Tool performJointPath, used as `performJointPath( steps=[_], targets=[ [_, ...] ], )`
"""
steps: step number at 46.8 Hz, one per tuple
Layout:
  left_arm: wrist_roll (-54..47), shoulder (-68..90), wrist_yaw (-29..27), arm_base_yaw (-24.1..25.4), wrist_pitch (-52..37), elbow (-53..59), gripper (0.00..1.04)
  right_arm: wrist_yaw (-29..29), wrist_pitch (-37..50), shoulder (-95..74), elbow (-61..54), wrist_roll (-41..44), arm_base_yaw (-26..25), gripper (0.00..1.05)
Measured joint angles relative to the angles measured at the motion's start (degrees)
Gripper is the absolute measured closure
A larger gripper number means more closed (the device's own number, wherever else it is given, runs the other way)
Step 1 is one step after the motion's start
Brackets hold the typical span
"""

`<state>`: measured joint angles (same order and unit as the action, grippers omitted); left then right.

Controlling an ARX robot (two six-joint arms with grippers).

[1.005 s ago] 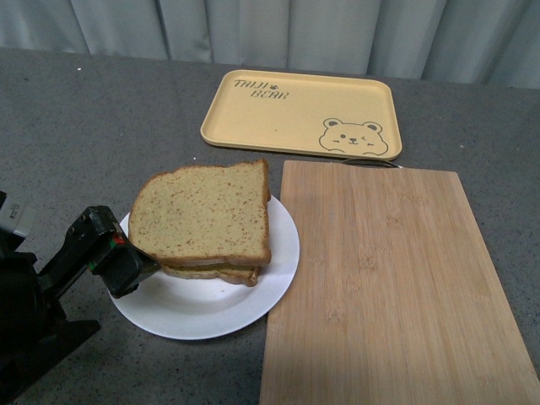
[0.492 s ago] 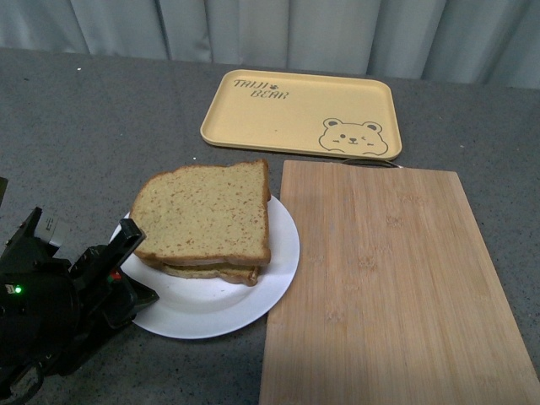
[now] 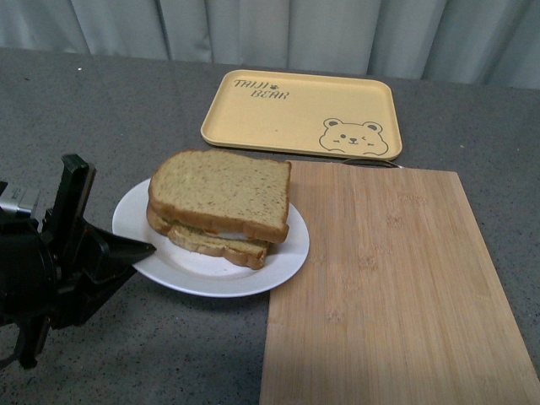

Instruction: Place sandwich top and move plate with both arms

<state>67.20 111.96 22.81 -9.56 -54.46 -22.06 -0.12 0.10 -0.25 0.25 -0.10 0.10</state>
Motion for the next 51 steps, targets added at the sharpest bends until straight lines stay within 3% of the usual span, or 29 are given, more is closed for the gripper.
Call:
performJointPath(
  steps=[9,20,51],
  targets=[
    [4.79,-1.22,0.74,-2.12,-3.50,-3.67,1.01,0.00,0.00,0.00,0.00,0.00,0.00,0.09],
    [10.62,5.77,-5.05,-6.27,4.79,-21.62,1.01,0.00,0.00,0.00,0.02,0.00,0.00,0.09],
    [13.88,27.19,-5.73,-11.89,23.45,-60.22,1.01,0.00,0.00,0.00,0.00,0.00,0.00,0.09]
  ],
)
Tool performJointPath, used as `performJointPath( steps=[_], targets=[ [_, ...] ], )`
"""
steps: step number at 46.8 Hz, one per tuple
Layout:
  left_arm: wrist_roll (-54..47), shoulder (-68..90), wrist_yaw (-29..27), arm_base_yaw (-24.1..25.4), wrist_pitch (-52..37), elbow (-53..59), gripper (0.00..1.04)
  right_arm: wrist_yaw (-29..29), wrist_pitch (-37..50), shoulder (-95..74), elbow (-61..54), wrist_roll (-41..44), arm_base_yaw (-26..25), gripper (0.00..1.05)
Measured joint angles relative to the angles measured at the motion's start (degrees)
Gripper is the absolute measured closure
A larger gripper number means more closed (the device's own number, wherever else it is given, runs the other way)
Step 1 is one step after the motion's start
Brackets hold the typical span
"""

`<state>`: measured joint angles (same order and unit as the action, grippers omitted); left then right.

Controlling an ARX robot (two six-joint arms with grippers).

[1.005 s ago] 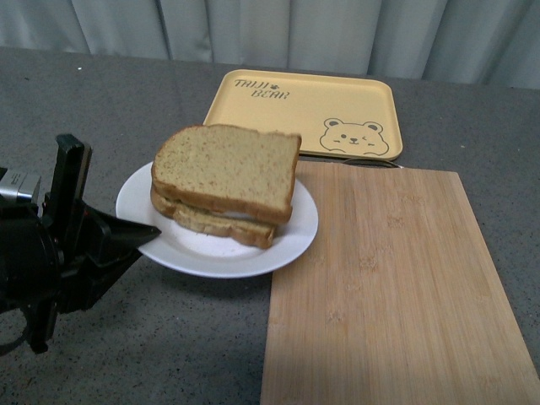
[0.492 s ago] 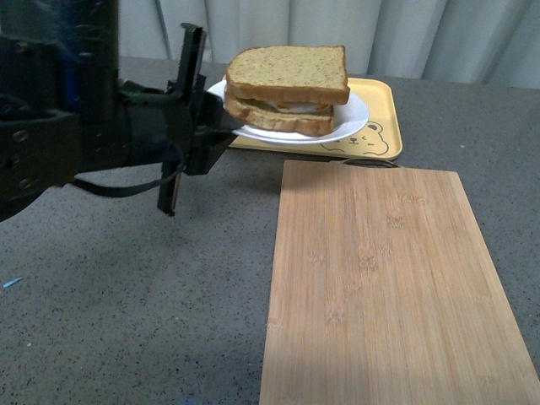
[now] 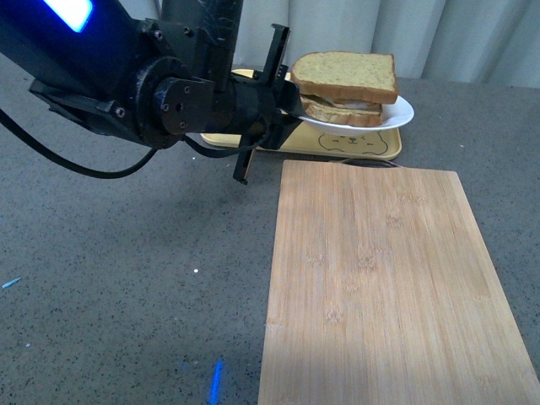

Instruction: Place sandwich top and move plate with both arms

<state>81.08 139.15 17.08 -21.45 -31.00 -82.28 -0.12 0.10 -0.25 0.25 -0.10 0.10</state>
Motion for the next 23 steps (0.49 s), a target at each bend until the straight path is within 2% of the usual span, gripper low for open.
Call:
performJointPath(
  steps=[18,20,23],
  targets=[
    [-0.90,5.18,-2.43,-0.26,9.07,-10.40,1.01,0.00,0.00,0.00,0.00,0.00,0.00,0.09],
    [-1.51,5.16,-3.21,-0.26,9.57,-10.82,0.97,0.00,0.00,0.00,0.02,0.00,0.00,0.09],
    [-1.40,5.14,-3.43,-0.26,8.72,-10.80,0.82,0.00,0.00,0.00,0.00,0.00,0.00,0.09]
  ],
)
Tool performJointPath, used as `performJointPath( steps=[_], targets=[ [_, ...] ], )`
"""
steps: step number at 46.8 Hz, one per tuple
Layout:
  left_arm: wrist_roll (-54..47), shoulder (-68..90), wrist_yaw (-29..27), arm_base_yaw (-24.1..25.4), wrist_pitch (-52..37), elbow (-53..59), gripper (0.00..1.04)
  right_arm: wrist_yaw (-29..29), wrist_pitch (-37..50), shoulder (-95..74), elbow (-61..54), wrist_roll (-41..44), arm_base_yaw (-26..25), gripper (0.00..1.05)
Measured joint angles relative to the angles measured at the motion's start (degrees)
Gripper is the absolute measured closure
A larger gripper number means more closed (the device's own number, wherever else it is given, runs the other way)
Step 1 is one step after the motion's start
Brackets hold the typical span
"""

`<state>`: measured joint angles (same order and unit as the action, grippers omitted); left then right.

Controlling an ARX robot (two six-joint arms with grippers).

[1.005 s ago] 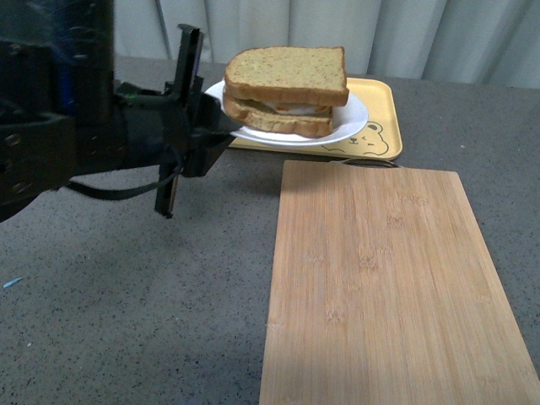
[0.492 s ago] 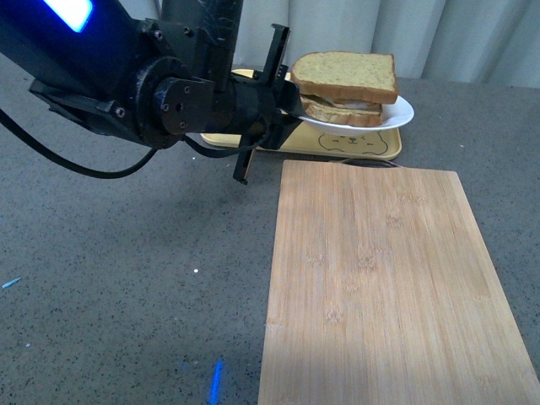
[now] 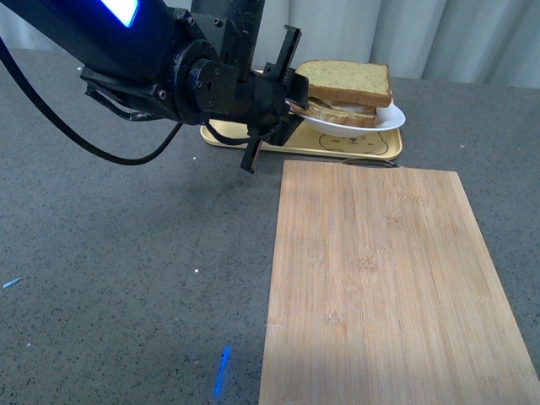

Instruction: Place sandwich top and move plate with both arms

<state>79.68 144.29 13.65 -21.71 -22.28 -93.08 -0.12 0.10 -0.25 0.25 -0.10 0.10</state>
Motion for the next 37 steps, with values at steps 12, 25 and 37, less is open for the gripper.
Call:
performJointPath(
  steps=[12,25,37],
  targets=[
    [-2.84,-5.75,-0.07,0.00,-2.14,8.24,0.34,0.00,0.00,0.00,0.02,0.02,0.00,0.09],
    [-31.30,-17.05,-21.79,-0.57,-24.35,24.02,0.21,-0.02,0.00,0.00,0.00,0.02,0.00,0.09],
    [-74.55,-35.21,-28.87,6.60,-50.07,55.28,0.71,-0.02,0.00,0.00,0.00,0.00,0.00,0.09]
  ],
)
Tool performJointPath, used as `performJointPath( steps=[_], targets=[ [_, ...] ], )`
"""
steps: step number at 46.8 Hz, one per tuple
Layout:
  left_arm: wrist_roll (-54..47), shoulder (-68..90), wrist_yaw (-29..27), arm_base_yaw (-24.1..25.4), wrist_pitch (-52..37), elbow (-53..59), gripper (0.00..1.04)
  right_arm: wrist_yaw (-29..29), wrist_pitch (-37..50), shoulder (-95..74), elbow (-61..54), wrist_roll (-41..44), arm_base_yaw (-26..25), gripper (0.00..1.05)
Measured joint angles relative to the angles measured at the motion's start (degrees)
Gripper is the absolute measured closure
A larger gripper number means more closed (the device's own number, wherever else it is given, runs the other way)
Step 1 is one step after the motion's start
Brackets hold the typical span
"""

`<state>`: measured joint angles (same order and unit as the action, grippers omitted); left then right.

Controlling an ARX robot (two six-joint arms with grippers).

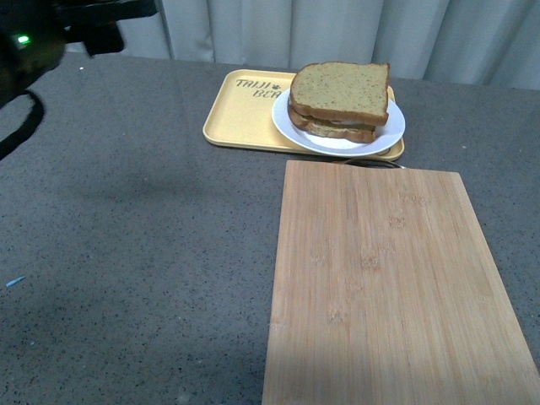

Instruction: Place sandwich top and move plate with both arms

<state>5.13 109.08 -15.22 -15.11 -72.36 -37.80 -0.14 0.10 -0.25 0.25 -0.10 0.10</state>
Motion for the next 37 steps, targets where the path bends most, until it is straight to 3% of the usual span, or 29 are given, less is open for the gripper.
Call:
performJointPath(
  steps=[9,22,37],
  targets=[
    [-3.34,-8.63,3.45,3.28,-0.96,11.82,1.01,0.04,0.00,0.00,0.00,0.00,0.00,0.09],
    [-4.28,-23.12,7.56,7.37,0.94,23.98,1.01,0.02,0.00,0.00,0.00,0.00,0.00,0.09],
    [-4.59,-43.17,10.95,10.64,13.55,31.69,1.01,0.04,0.00,0.00,0.00,0.00,0.00,0.09]
  ],
)
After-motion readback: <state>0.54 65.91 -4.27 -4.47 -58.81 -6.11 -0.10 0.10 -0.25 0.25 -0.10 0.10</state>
